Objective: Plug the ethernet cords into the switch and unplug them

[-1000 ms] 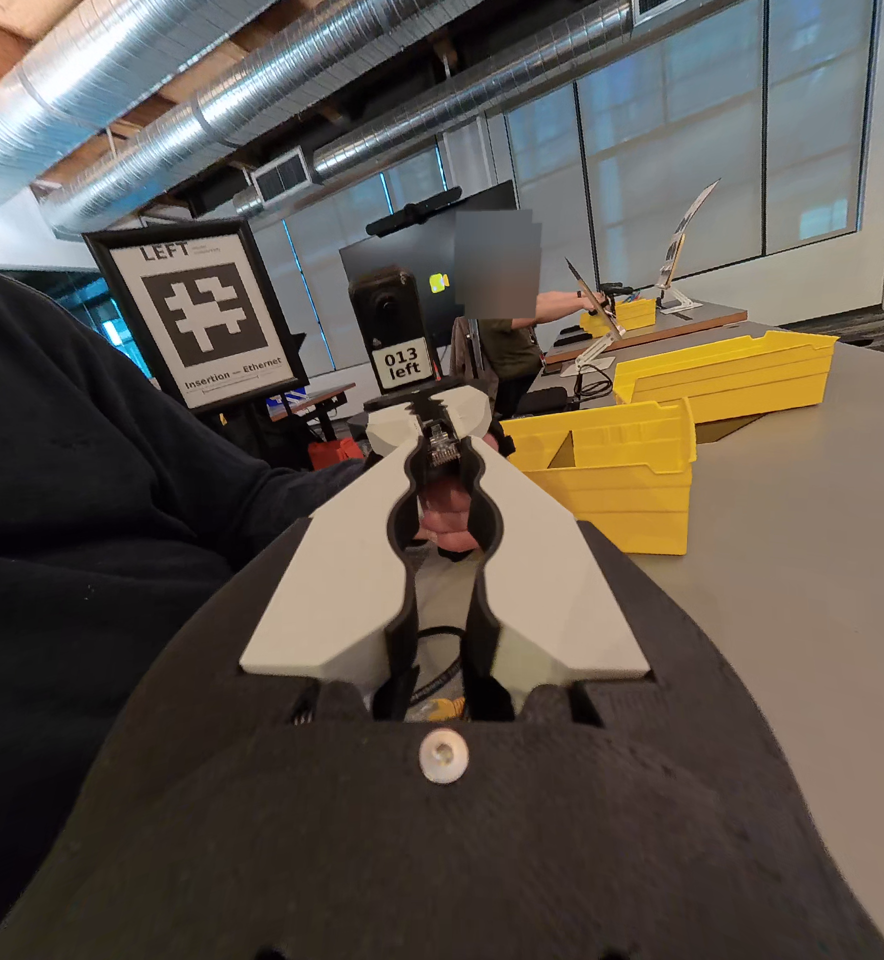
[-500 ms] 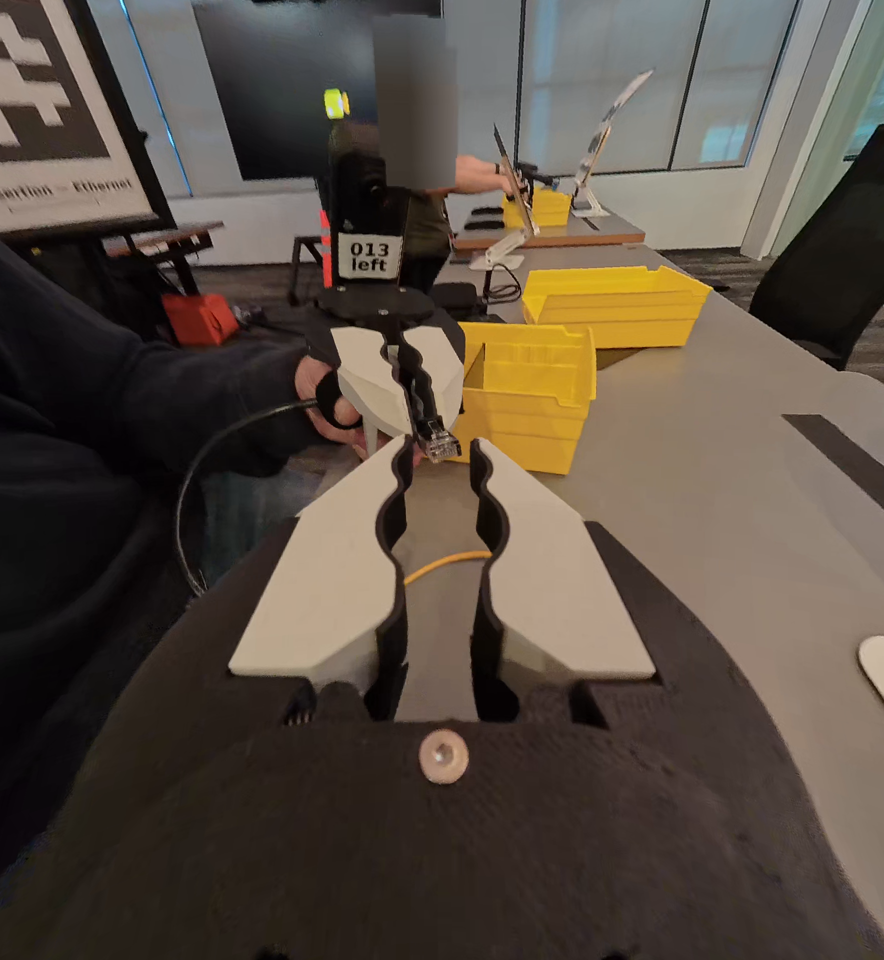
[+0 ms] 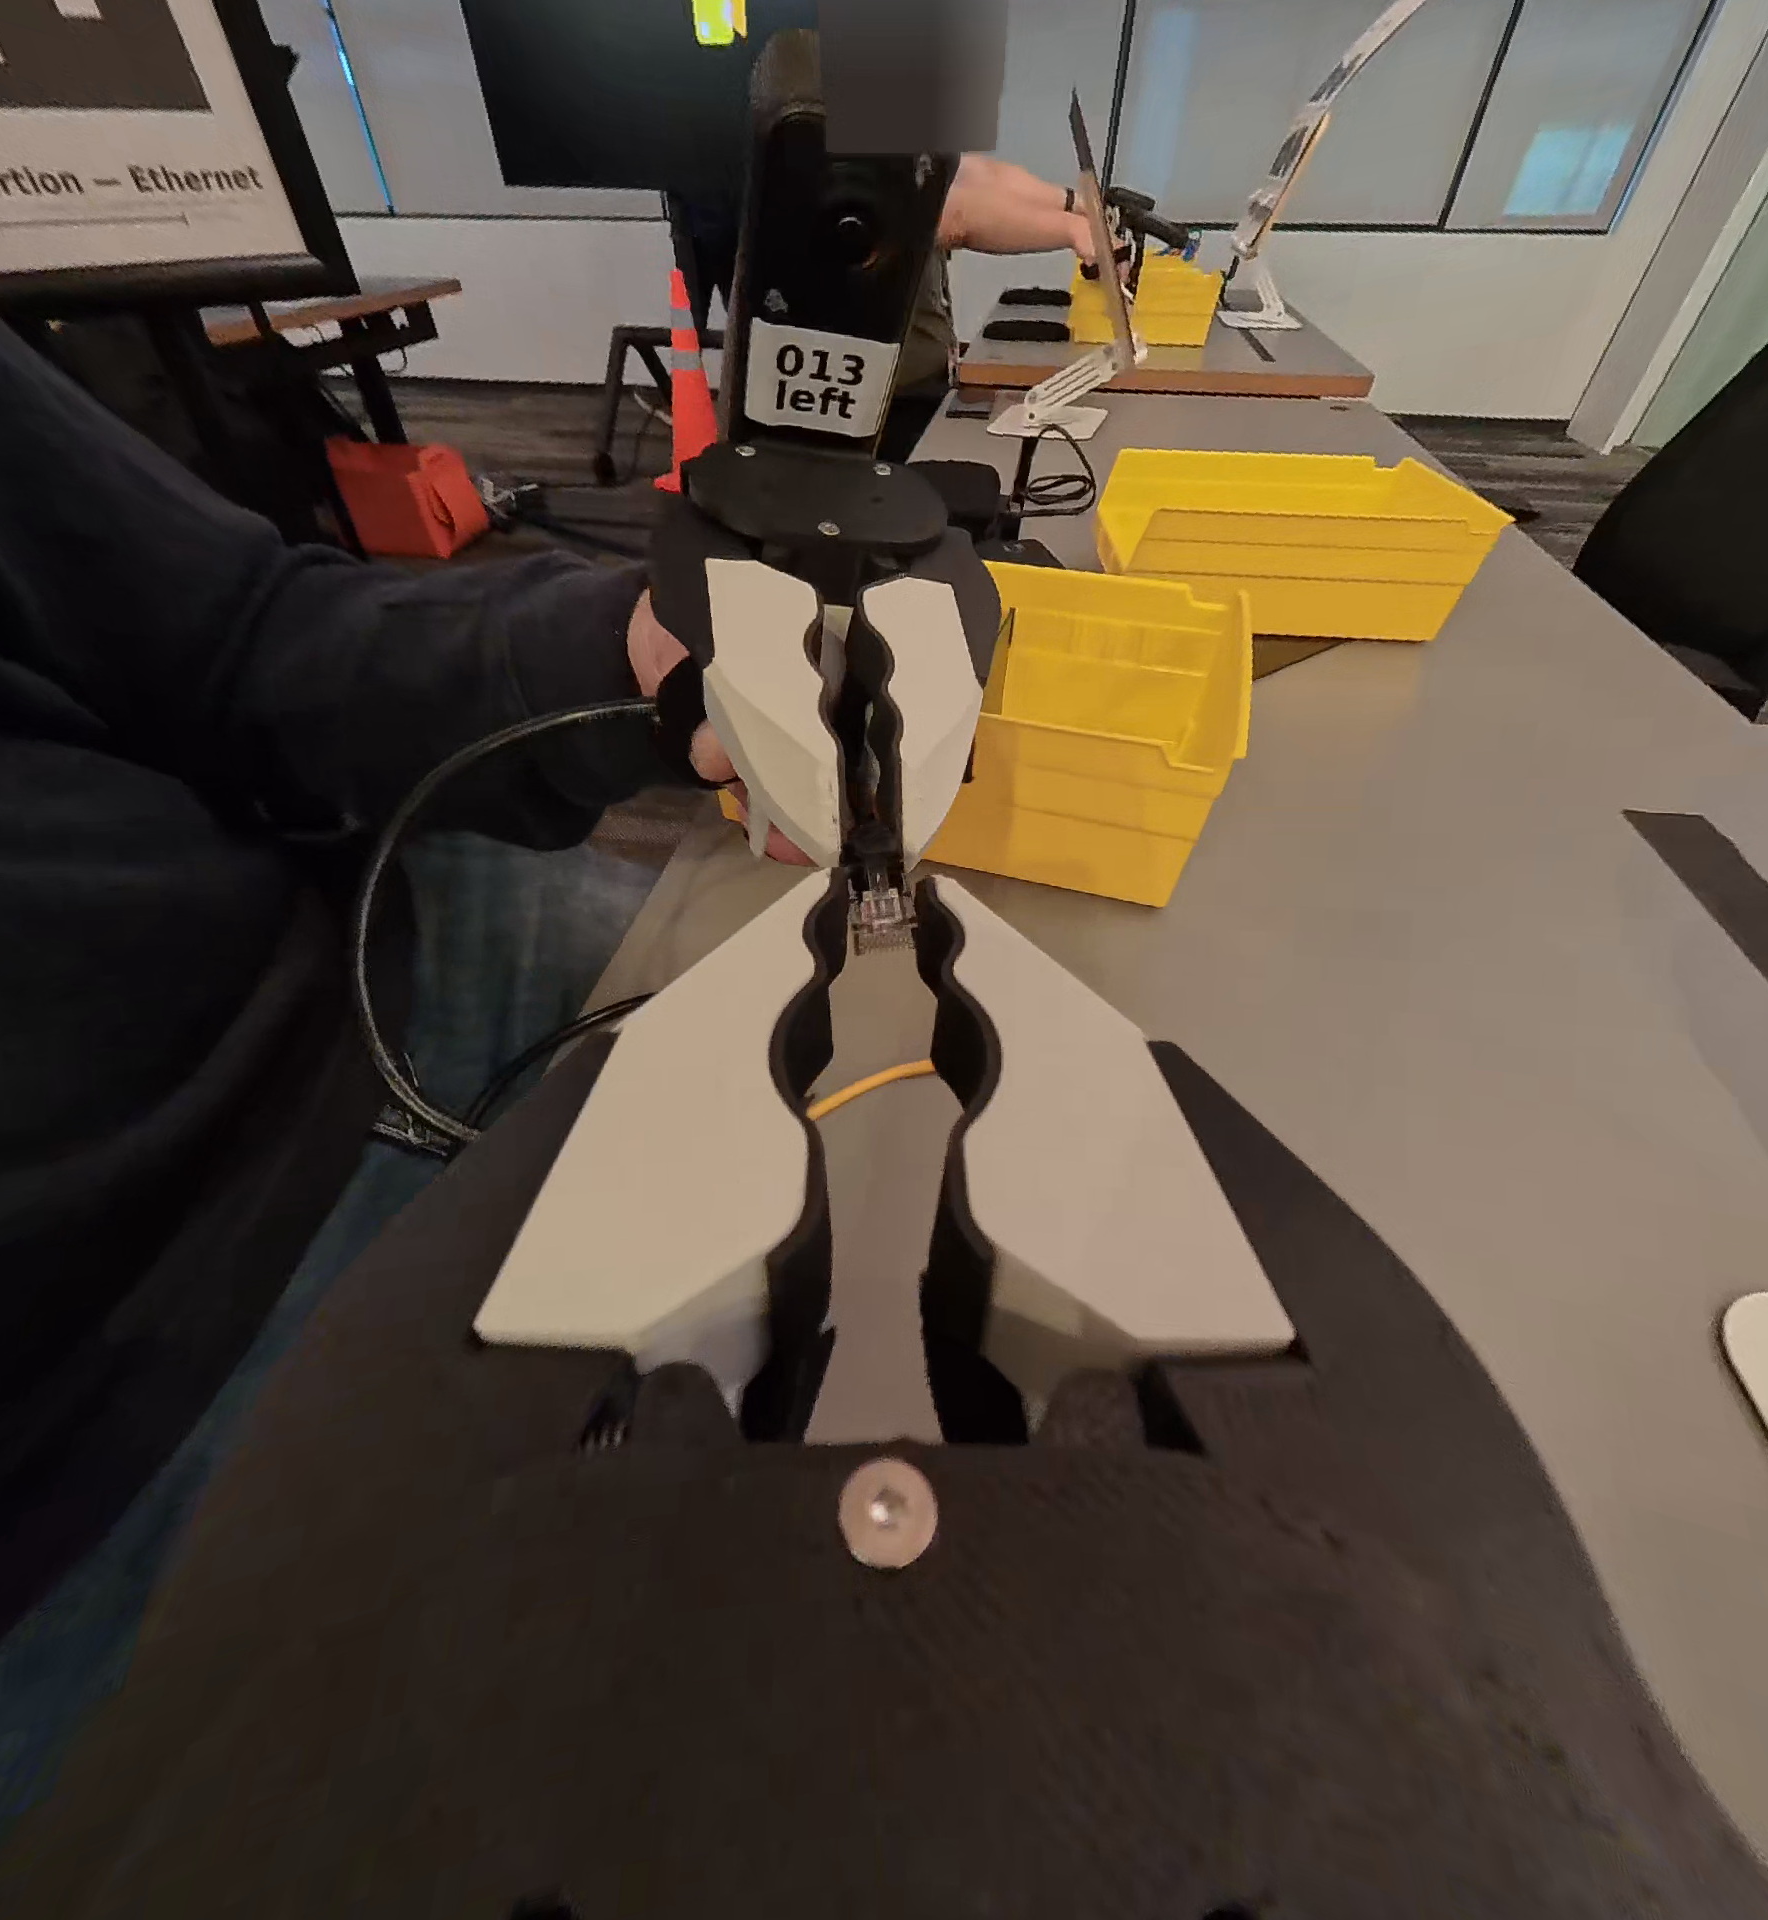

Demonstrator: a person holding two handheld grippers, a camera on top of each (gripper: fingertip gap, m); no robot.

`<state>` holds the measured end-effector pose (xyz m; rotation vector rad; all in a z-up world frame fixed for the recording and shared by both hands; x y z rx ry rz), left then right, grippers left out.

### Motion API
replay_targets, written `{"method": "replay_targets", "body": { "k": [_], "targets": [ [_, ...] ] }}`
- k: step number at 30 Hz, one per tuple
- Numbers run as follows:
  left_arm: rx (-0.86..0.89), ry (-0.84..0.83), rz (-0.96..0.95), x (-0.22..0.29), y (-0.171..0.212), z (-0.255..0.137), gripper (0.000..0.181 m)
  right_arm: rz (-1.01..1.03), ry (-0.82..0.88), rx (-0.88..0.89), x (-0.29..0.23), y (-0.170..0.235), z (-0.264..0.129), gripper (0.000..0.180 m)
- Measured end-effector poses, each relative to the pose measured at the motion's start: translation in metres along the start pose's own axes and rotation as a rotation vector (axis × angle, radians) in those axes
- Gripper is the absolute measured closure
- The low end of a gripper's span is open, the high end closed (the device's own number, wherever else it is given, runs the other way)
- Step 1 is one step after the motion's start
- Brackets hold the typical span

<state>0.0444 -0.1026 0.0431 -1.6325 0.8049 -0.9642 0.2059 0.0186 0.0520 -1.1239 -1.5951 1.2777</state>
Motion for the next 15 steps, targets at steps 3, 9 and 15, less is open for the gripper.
{"method": "replay_targets", "body": {
  "k": [3, 9, 15],
  "targets": [
    [0.039, -0.020, 0.030, 0.000, -0.003, 0.000, 0.170, 0.085, -0.010, 0.062, 0.003, 0.002, -0.001, 0.168],
    [0.002, -0.112, 0.160, 0.011, -0.007, 0.005, 0.153, 0.249, -0.050, 0.175, 0.007, 0.008, -0.001, 0.169],
    [0.003, -0.108, 0.200, 0.011, 0.002, 0.010, 0.146, 0.314, -0.076, 0.264, 0.008, 0.005, -0.004, 0.169]
  ]
}}
Point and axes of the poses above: each gripper's, where its closed fingertips meet, z out along the fingers, y out of its underside, x = y × z across the jaws, the point moved 10 cm from there along -z, back along the fingers, and after that the axes turned 15 degrees about y, right-handed, at the moved point
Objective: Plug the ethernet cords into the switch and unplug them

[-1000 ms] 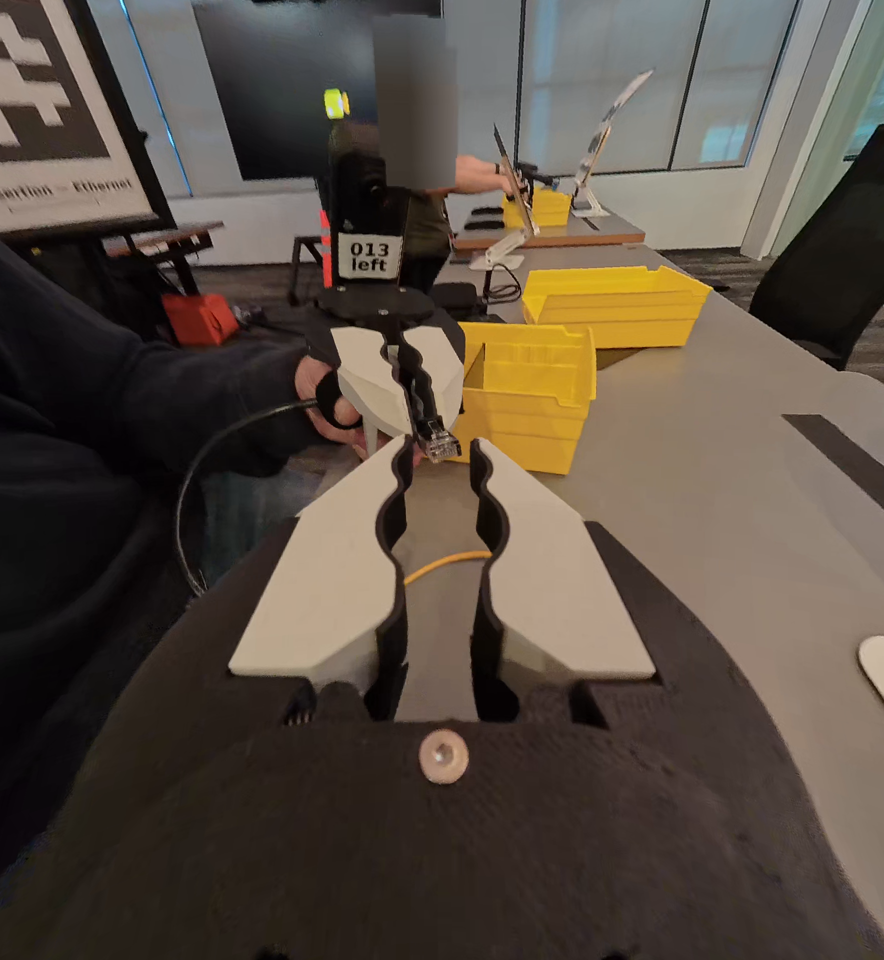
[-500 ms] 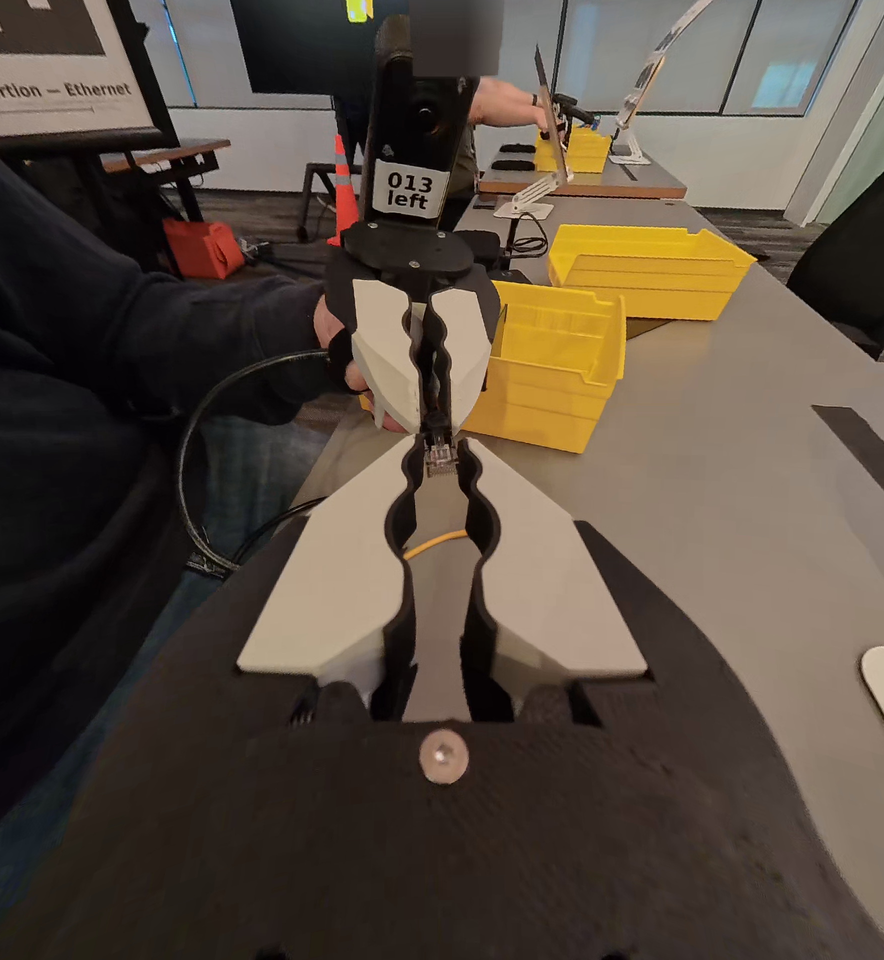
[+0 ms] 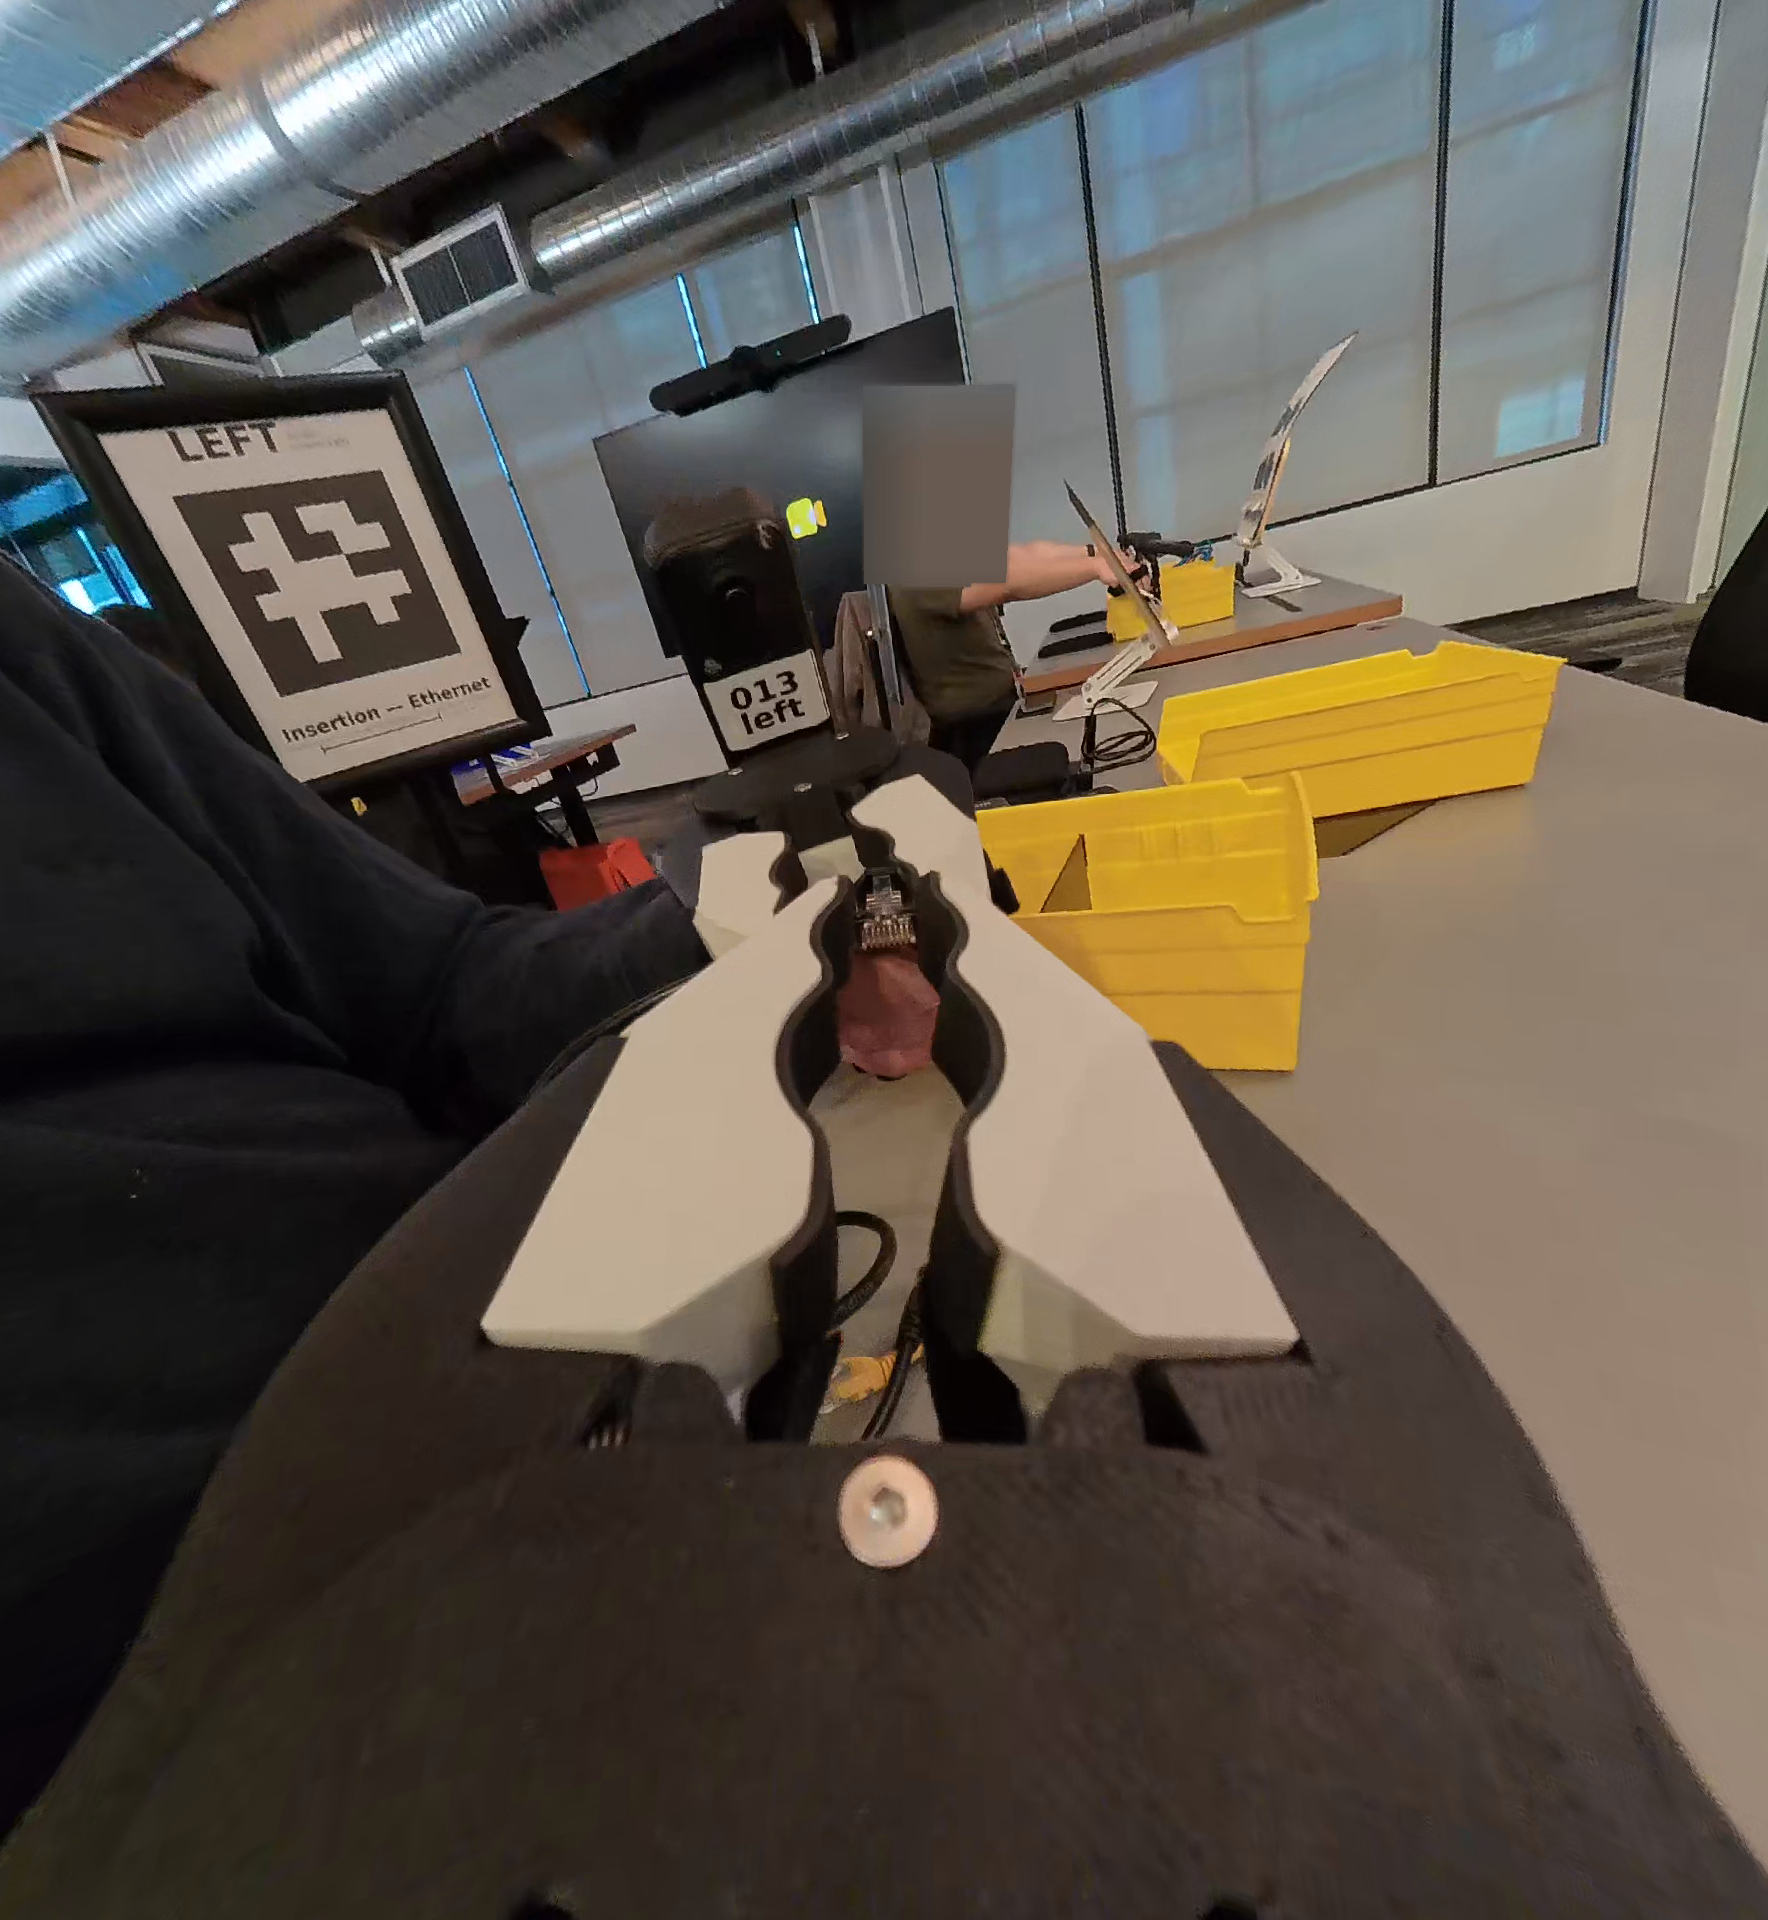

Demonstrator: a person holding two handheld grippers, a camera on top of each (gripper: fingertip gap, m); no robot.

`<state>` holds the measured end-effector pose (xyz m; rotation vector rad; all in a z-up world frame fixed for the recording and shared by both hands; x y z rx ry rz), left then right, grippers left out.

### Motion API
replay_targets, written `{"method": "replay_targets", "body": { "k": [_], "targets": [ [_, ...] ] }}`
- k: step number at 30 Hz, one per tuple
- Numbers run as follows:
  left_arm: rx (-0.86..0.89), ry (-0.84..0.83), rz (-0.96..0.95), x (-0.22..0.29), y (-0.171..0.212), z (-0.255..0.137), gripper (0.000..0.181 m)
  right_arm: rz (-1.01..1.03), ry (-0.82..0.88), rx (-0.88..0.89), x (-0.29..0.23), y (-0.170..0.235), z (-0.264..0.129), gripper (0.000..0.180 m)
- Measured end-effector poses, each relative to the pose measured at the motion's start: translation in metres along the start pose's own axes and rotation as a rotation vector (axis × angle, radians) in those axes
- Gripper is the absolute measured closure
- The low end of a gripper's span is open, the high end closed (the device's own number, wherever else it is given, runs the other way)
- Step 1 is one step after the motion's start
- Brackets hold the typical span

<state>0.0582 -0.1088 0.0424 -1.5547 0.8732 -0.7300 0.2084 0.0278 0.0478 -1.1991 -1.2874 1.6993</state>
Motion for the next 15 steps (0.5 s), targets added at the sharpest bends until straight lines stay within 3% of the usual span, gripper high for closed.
{"method": "replay_targets", "body": {
  "k": [2, 6, 15],
  "targets": [
    [-0.031, 0.006, -0.006, -0.001, 0.006, 0.002, 0.148, 0.002, -0.001, 0.017, -0.001, -0.001, -0.001, 0.170],
    [-0.036, -0.067, 0.021, -0.004, 0.006, 0.004, 0.177, 0.002, 0.006, 0.025, 0.001, -0.001, -0.004, 0.169],
    [0.021, -0.037, -0.021, -0.004, -0.003, 0.004, 0.178, -0.051, 0.012, -0.006, 0.001, 0.001, -0.011, 0.169]
  ]
}}
Point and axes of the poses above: each gripper's, where its closed fingertips meet, z out along the fingers, y out of its underside, x = y × z across the jaws, the point moved 10 cm from there along -z, back along the fingers, and after that the axes turned 15 degrees about y, right-handed, at the moved point
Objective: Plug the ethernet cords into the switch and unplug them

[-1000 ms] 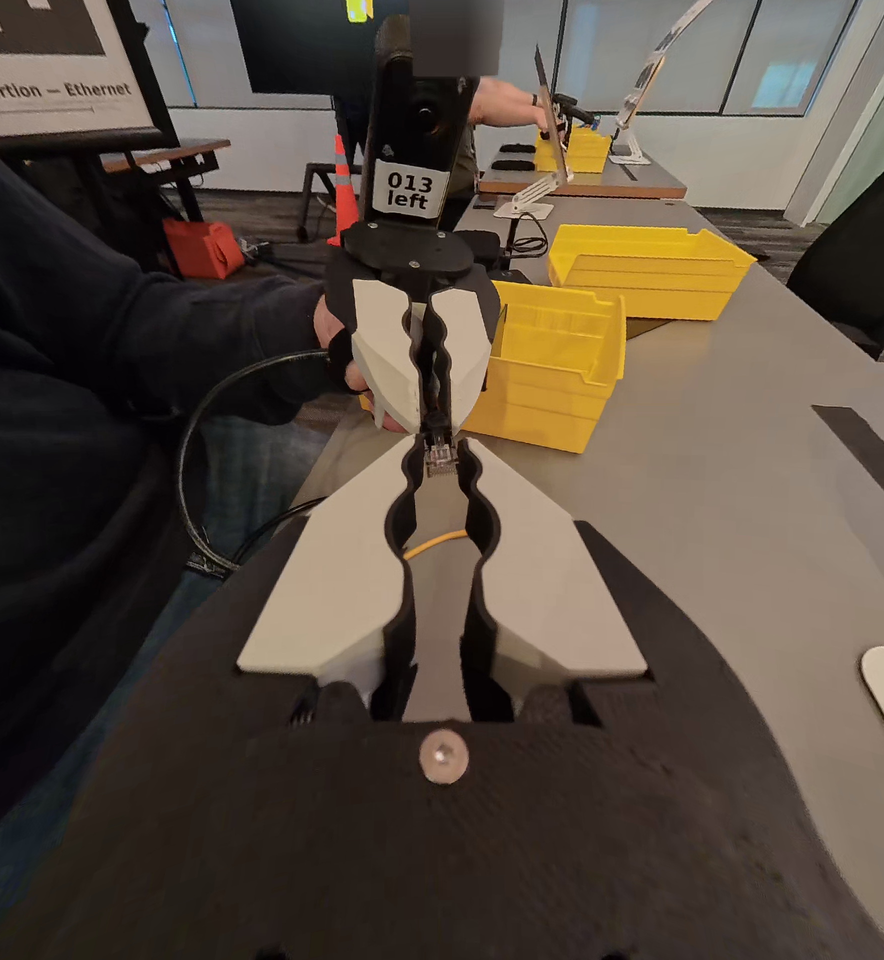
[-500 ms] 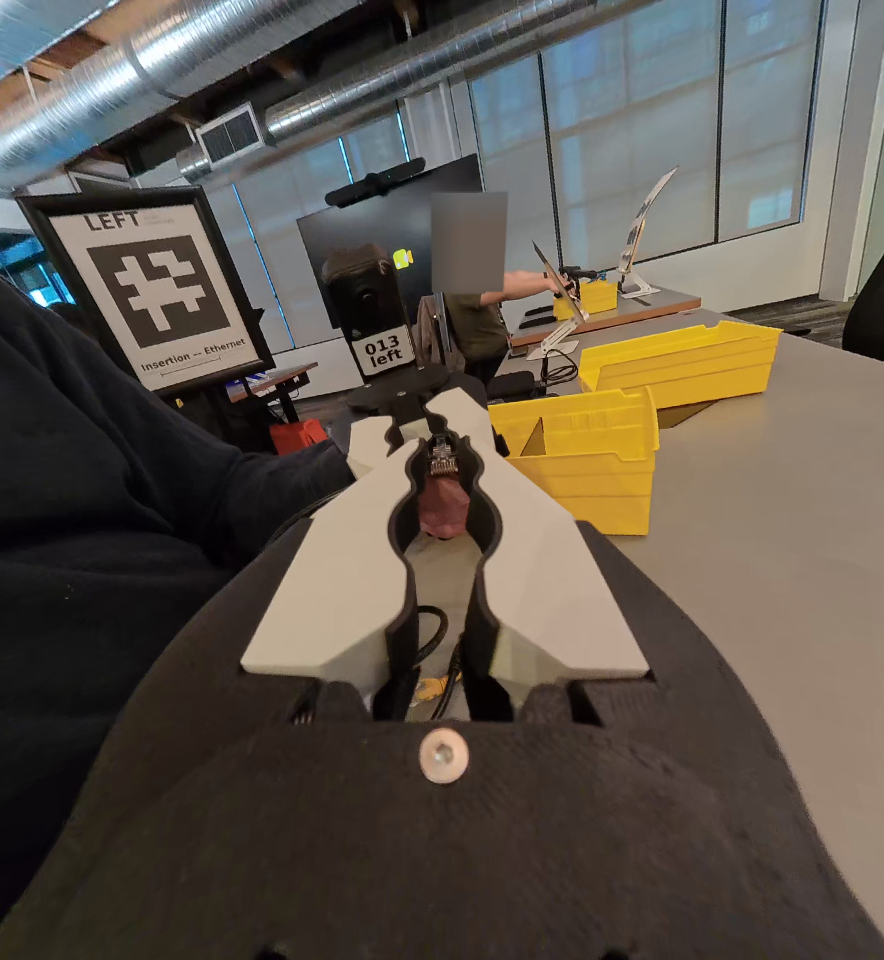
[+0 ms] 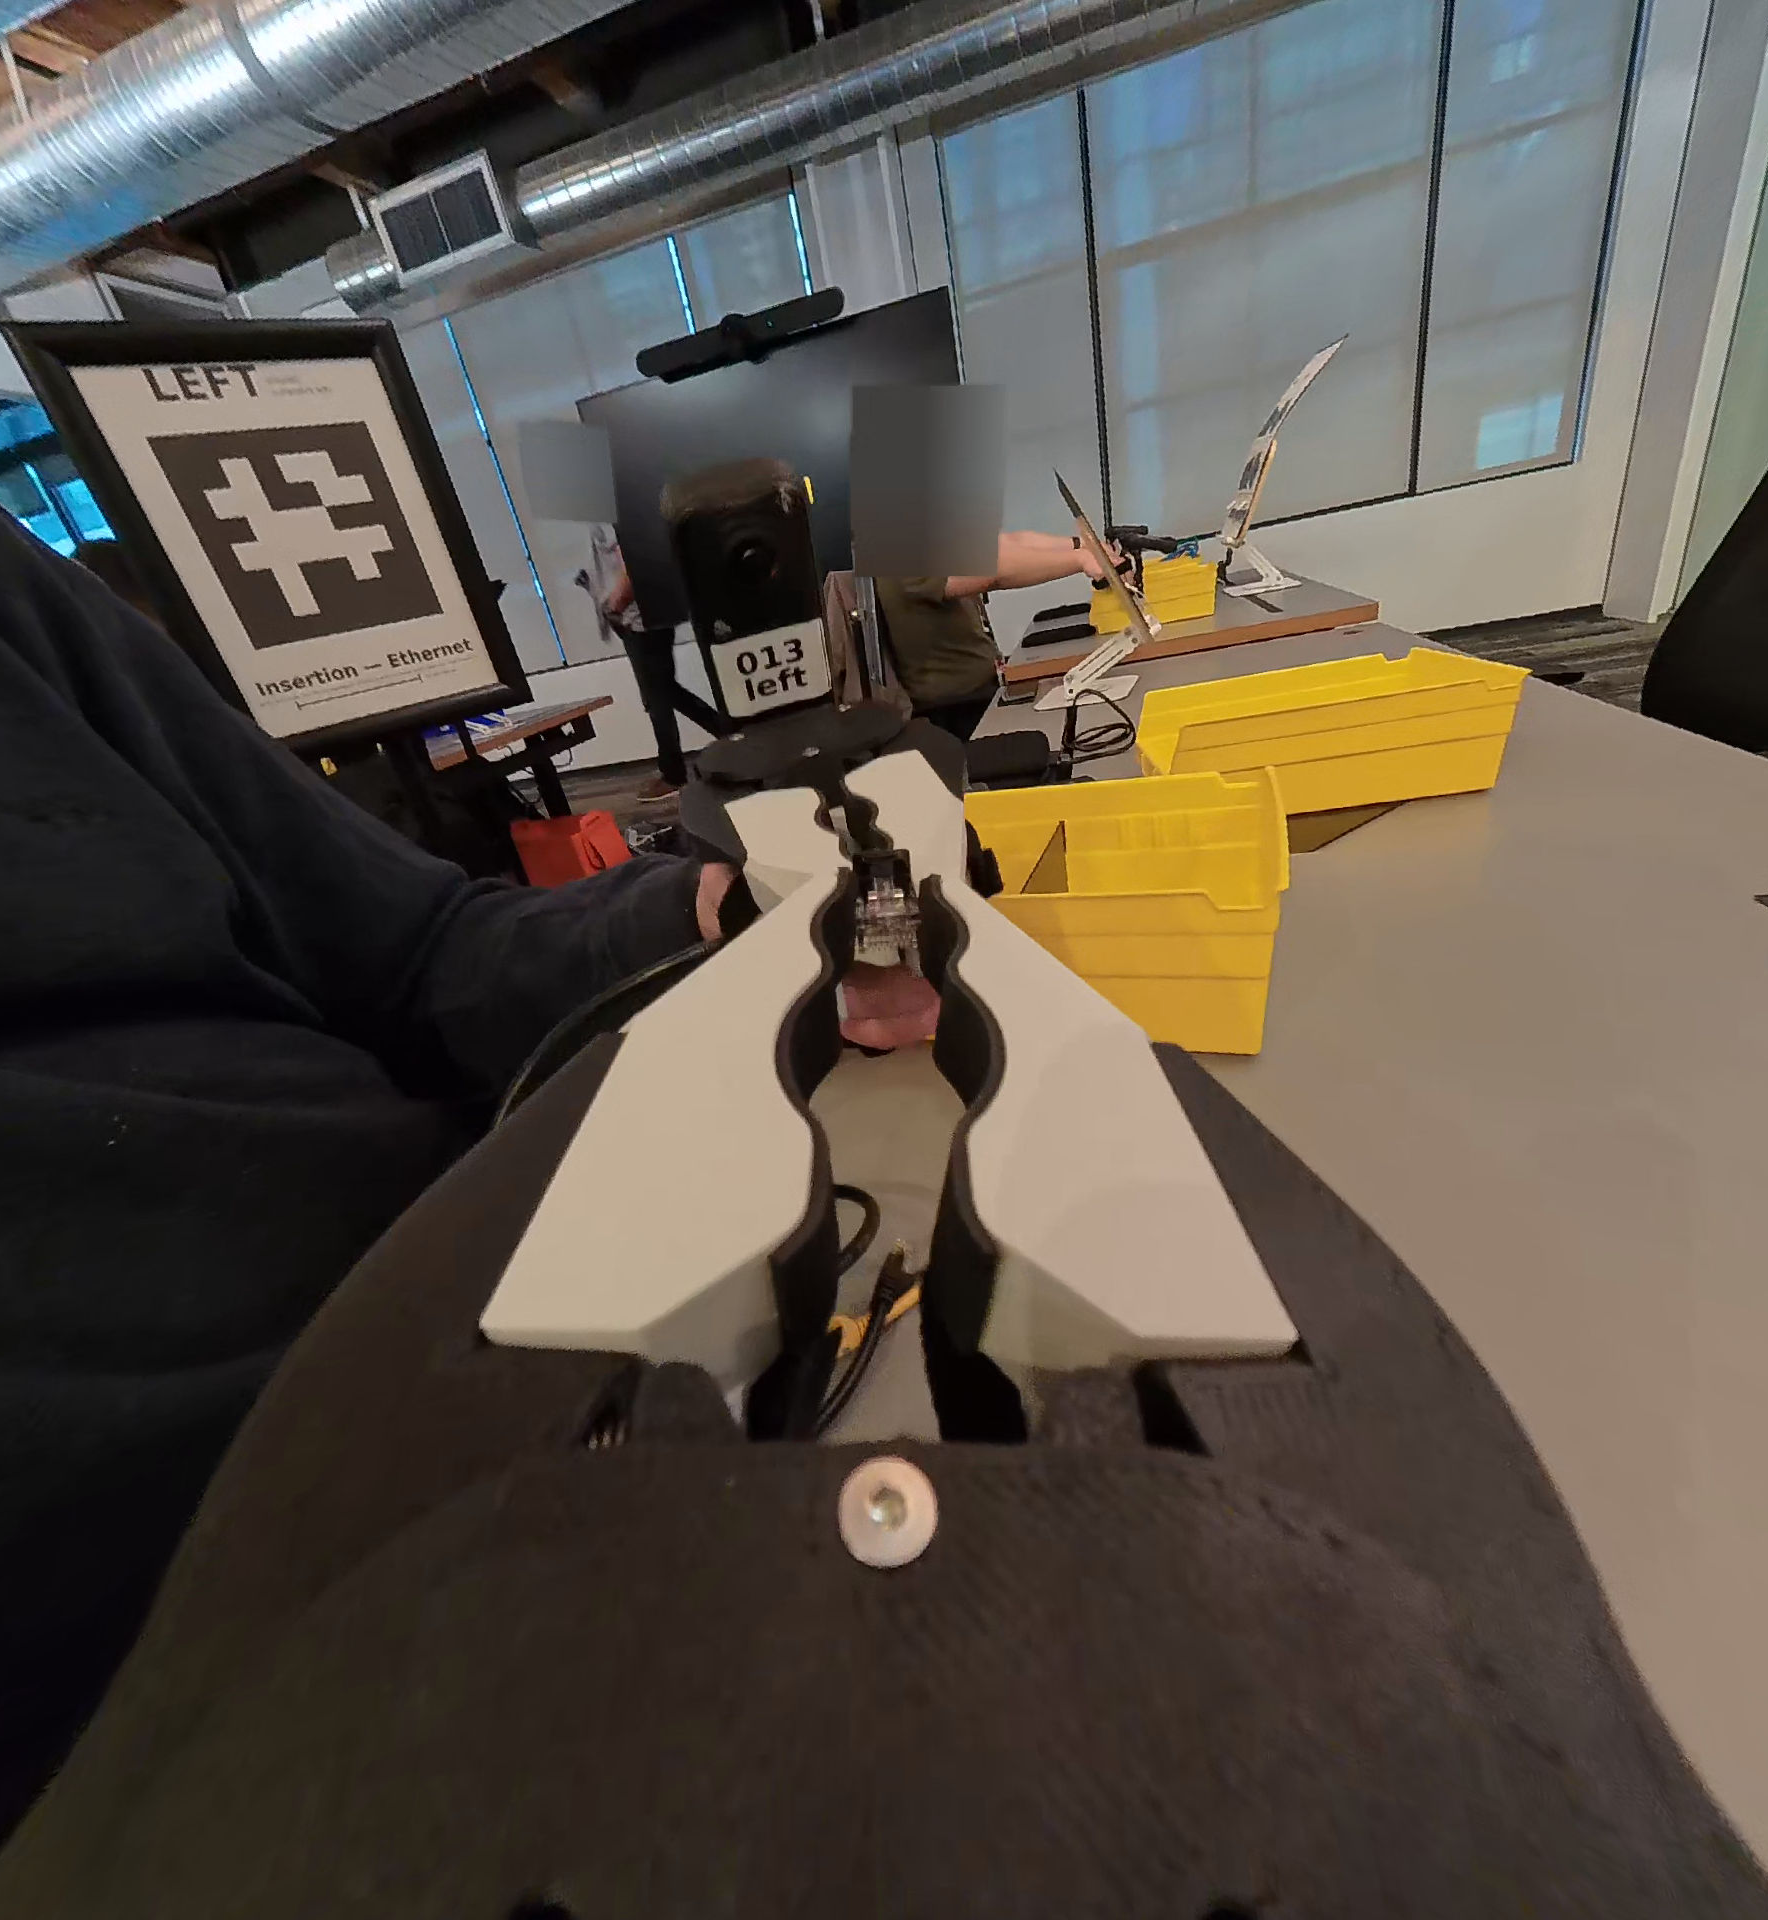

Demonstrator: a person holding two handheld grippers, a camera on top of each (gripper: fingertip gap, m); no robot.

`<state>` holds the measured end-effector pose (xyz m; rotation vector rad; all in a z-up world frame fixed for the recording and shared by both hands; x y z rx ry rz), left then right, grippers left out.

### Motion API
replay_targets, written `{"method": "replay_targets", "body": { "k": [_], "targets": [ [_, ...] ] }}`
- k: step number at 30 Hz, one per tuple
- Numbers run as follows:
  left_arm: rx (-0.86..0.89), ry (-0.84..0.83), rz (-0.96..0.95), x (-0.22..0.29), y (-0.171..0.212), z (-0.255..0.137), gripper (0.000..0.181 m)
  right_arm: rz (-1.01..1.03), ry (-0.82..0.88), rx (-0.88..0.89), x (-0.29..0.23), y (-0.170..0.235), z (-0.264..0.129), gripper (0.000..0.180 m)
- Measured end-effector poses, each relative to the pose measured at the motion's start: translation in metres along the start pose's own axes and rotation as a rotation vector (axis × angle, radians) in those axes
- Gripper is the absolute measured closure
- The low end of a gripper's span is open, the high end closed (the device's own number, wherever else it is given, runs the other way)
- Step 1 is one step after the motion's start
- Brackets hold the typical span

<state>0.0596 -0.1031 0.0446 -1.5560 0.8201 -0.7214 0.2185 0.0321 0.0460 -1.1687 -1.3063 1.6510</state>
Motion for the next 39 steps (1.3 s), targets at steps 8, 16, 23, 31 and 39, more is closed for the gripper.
{"method": "replay_targets", "body": {
  "k": [8, 16, 23, 31, 39],
  "targets": [
    [0.175, 0.053, -0.141, -0.003, -0.005, -0.006, 0.180, -0.019, 0.010, -0.012, -0.003, 0.005, 0.006, 0.170],
    [0.189, 0.031, -0.209, -0.005, -0.004, -0.006, 0.181, -0.035, 0.045, -0.051, -0.002, 0.005, 0.009, 0.170],
    [0.196, 0.055, -0.103, 0.000, 0.003, -0.005, 0.174, 0.033, -0.004, -0.017, 0.001, 0.003, 0.006, 0.172],
    [0.132, 0.011, 0.067, 0.008, -0.004, -0.003, 0.172, 0.109, -0.066, -0.030, 0.003, 0.006, 0.002, 0.172],
    [0.086, -0.043, 0.200, 0.015, -0.003, 0.000, 0.170, 0.186, -0.108, -0.080, 0.005, 0.008, 0.000, 0.172]
  ]
}}
Point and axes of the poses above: each gripper's, where its closed fingertips meet, z out along the fingers, y out of its underside, x = y × z across the jaws, the point moved 10 cm from there along -z, back along the fingers, and after that the axes turned 15 degrees about y, right-handed, at the moved point
